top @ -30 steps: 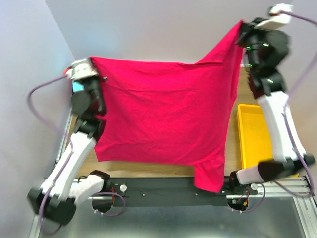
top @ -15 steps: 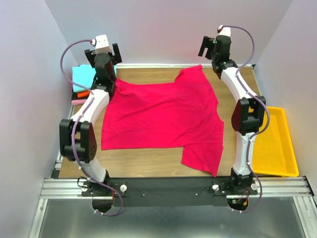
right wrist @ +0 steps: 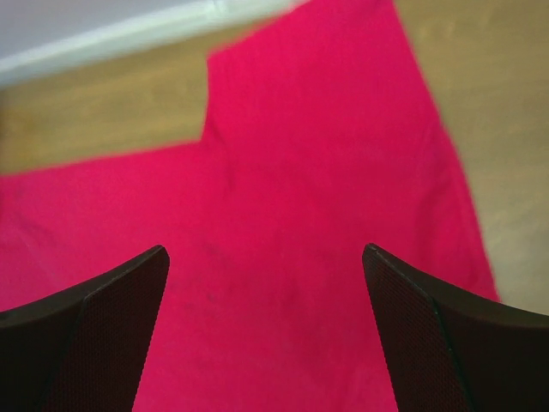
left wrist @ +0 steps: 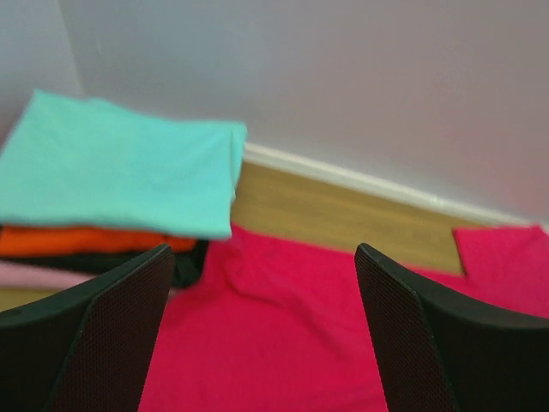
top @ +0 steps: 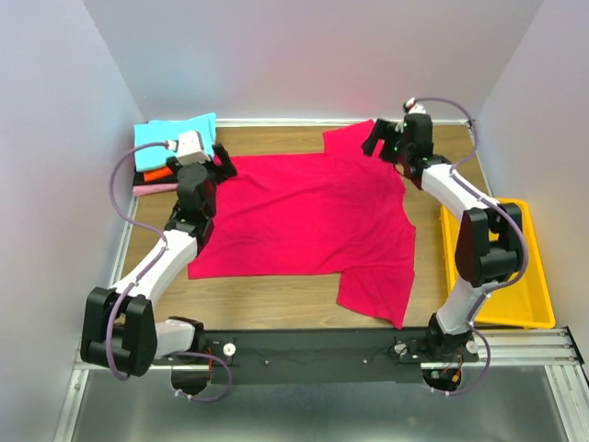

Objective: Fold and stack the t-shirts
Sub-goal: Flatten the tshirt out

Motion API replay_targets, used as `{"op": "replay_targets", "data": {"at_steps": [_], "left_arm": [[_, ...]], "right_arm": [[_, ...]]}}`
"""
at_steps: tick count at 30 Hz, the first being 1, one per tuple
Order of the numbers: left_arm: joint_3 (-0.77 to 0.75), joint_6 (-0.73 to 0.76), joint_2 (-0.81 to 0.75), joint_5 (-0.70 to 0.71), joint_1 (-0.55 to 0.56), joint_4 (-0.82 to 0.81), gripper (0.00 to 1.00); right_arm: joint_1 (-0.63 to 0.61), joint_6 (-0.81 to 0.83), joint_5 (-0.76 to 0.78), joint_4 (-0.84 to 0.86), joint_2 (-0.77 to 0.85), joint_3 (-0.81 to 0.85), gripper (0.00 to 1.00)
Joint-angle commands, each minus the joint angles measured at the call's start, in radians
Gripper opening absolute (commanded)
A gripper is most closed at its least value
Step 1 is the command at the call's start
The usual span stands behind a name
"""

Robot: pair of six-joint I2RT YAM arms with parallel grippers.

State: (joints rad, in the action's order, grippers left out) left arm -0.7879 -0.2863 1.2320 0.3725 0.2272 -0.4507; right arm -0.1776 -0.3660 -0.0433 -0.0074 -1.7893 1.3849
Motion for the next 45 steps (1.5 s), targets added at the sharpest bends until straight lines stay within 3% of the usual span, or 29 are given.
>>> {"op": "replay_targets", "data": {"at_steps": [1,13,23,45], "left_arm": [[0.062,-0.080,-0.003,0.017,0.064,0.073,0.92],[-0.011,-0.108,0.260,-0.150,0.107,0.142,0.92],[0.003,-0.146,0.322,-0.282,0.118,0.138,0.89],[-0.083,-0.182,0.544,-0.414,0.166,0.099,0.86]], "right_arm": [[-0.028,-0.048,-0.073,-0.029,-0.018,-0.116,1.00],[-0.030,-0.037,-0.047,-0.066,-0.206,-0.035,1.00],[0.006,-0.067,-0.049,-0.216,-0.383,0.115,1.00],[0.153,-0.103,-0.118,-0.289,-0.542,0.310,1.00]]}}
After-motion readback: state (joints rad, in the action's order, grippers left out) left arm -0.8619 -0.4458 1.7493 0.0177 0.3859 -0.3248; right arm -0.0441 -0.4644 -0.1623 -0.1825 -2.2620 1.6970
